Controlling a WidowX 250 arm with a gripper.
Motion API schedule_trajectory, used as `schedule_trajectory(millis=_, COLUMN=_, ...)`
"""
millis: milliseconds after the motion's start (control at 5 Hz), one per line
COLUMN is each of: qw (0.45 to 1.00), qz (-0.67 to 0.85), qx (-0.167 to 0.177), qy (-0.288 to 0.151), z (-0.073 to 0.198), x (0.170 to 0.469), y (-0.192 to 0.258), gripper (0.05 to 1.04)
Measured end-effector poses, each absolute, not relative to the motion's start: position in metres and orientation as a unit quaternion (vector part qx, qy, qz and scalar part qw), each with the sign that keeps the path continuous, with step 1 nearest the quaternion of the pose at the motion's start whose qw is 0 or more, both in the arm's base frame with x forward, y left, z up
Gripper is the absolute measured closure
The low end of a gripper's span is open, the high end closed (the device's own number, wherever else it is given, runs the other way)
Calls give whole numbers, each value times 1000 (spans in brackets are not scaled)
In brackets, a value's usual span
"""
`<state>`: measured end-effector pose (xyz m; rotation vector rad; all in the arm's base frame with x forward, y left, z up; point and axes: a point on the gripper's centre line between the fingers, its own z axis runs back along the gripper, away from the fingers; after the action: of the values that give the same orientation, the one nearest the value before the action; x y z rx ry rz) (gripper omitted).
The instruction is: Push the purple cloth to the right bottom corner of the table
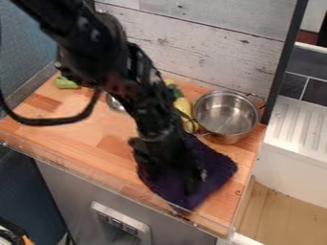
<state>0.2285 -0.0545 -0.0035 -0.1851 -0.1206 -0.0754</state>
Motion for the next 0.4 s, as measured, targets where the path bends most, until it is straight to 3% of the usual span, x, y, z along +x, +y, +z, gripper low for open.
schedule_trajectory(millis=400, qw=992, qz=-32, qx=-108, qy=-49, z=0, x=228, y=-60, gripper=83)
